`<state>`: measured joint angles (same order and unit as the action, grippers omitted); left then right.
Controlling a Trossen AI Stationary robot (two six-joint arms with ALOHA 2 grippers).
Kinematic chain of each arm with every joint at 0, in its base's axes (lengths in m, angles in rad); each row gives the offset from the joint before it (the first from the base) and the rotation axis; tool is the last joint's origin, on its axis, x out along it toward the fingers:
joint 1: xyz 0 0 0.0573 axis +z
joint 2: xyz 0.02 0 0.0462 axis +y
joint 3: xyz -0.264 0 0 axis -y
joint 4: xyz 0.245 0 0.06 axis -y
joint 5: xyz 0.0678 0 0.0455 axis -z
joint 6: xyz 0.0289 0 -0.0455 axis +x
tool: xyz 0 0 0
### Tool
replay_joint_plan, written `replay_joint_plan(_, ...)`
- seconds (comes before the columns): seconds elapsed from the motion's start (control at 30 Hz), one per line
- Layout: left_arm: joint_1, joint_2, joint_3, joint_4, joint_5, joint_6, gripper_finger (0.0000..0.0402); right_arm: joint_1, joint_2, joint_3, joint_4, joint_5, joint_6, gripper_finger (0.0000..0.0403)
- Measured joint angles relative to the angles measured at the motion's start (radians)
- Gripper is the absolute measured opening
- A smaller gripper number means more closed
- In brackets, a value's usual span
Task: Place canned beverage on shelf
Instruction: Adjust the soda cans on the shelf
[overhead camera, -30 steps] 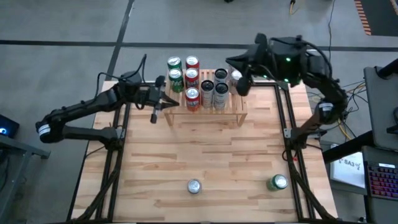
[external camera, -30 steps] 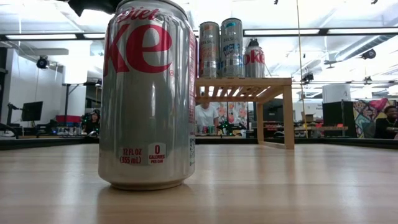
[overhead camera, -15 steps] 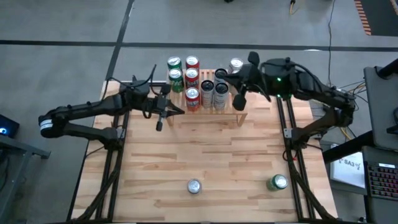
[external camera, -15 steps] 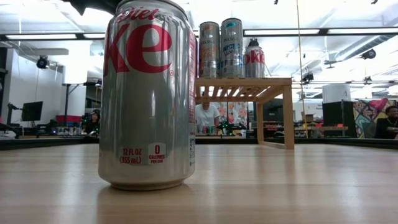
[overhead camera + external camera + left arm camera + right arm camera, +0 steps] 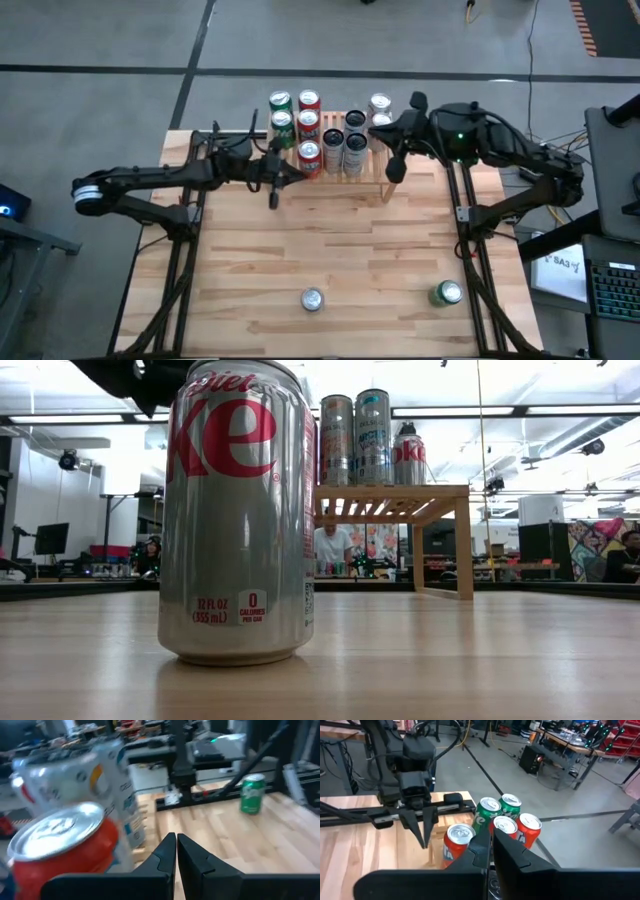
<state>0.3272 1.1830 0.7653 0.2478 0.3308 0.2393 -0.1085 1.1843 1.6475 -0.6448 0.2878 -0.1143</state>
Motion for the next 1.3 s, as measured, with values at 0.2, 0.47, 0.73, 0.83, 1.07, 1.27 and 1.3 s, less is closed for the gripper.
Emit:
replay_joint_plan(0.2, 0.0, 0.056, 0.006, 0.015, -0.037, 0.0, 0.0, 0.0, 0.009, -0.007, 0.0, 0.0, -0.014, 0.0009)
replay_joint_plan(0.47, 0.001, 0.088, 0.007, 0.022, -0.169, 0.005, 0.0, 0.0, 0.009, -0.018, 0.0, 0.0, -0.024, 0.0009)
replay_joint_plan(0.73, 0.001, 0.078, 0.007, 0.021, -0.209, 0.005, 0.0, 0.0, 0.01, -0.018, 0.0, 0.0, -0.024, 0.0009)
replay_joint_plan(0.83, 0.001, 0.055, 0.007, 0.018, -0.202, 0.005, 0.0, 0.0, 0.01, -0.018, 0.0, 0.0, -0.024, 0.0009)
replay_joint_plan(1.07, 0.004, -0.077, 0.021, 0.018, -0.165, 0.003, 0.0, 0.0, 0.01, -0.018, -0.003, 0.0, -0.024, 0.0009)
replay_joint_plan(1.27, 0.036, -0.123, 0.102, -0.018, -0.215, 0.122, 0.0, 0.0, 0.01, -0.019, -0.005, 0.0, -0.037, 0.0009)
replay_joint_plan(1.3, 0.046, -0.117, 0.125, -0.038, -0.225, 0.152, 0.0, 0.0, 0.01, -0.019, -0.005, 0.0, -0.039, 0.0009)
